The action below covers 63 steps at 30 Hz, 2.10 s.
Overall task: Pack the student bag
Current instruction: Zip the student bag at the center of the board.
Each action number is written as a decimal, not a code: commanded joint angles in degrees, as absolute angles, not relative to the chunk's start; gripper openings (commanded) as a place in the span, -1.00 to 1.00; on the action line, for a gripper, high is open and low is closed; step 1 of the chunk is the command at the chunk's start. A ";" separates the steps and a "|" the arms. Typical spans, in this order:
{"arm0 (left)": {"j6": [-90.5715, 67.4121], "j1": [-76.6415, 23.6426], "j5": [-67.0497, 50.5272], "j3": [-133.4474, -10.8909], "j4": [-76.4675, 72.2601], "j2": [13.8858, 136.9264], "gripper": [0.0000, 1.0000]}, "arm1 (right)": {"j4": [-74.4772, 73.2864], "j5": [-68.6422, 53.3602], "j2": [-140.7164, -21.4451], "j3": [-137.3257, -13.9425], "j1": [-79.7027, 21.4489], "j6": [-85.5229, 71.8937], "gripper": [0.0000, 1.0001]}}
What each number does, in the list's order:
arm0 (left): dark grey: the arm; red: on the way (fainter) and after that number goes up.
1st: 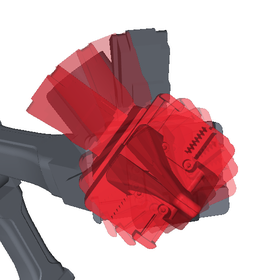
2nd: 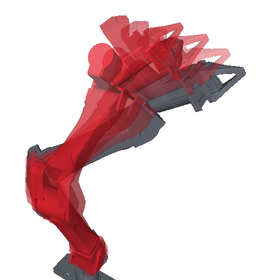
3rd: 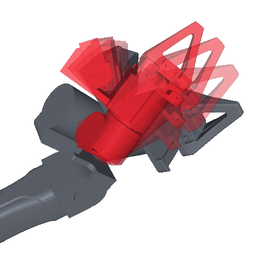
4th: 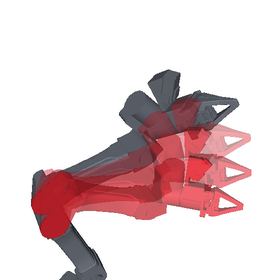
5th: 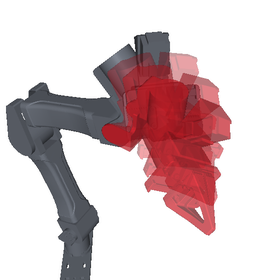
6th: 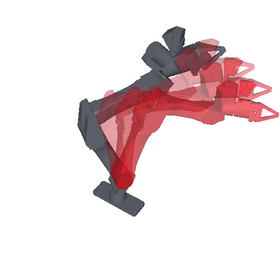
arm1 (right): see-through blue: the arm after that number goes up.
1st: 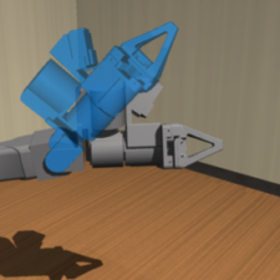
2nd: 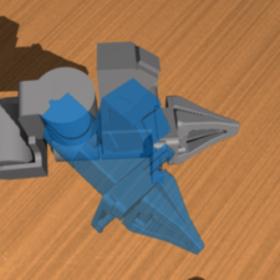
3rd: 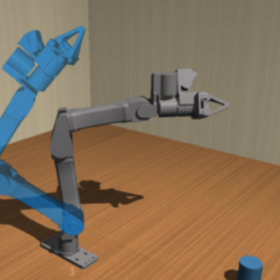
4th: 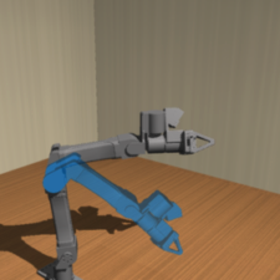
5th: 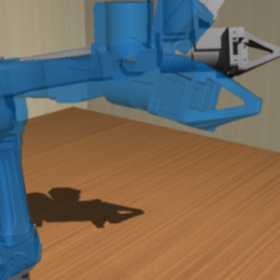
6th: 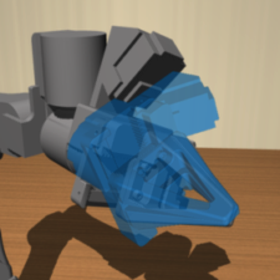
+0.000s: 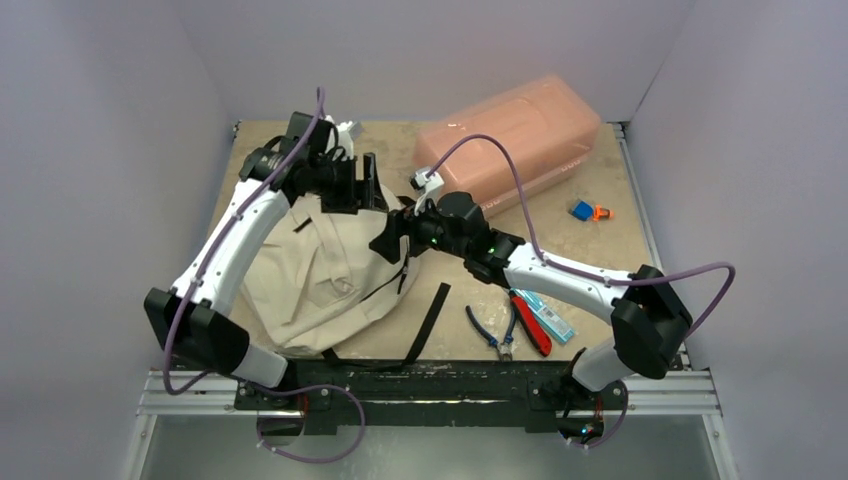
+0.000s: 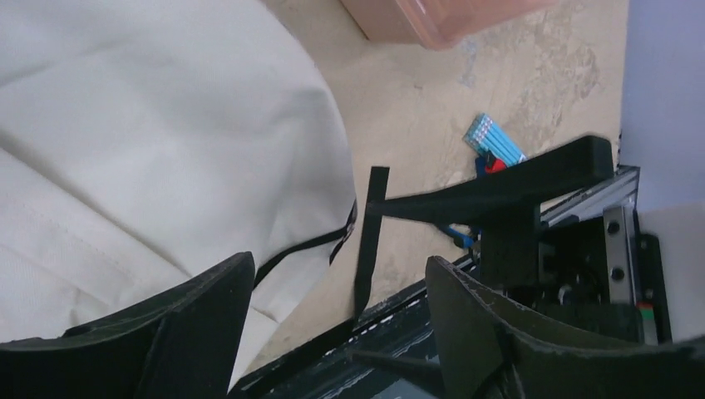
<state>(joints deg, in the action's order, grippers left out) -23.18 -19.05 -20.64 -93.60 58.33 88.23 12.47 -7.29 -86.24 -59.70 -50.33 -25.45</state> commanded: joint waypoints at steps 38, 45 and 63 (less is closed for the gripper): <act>-45.43 -28.99 -6.68 -34.82 29.03 47.92 0.28 | -17.23 29.94 -100.51 -69.18 -66.28 -35.21 -0.23; -43.85 -29.55 -7.22 -34.89 27.42 51.43 0.28 | -18.45 33.32 -97.65 -66.63 -66.71 -34.66 -0.74; -46.42 -33.66 -2.70 -35.48 24.22 67.50 0.17 | -13.16 36.32 -93.41 -63.03 -66.53 -20.36 -1.00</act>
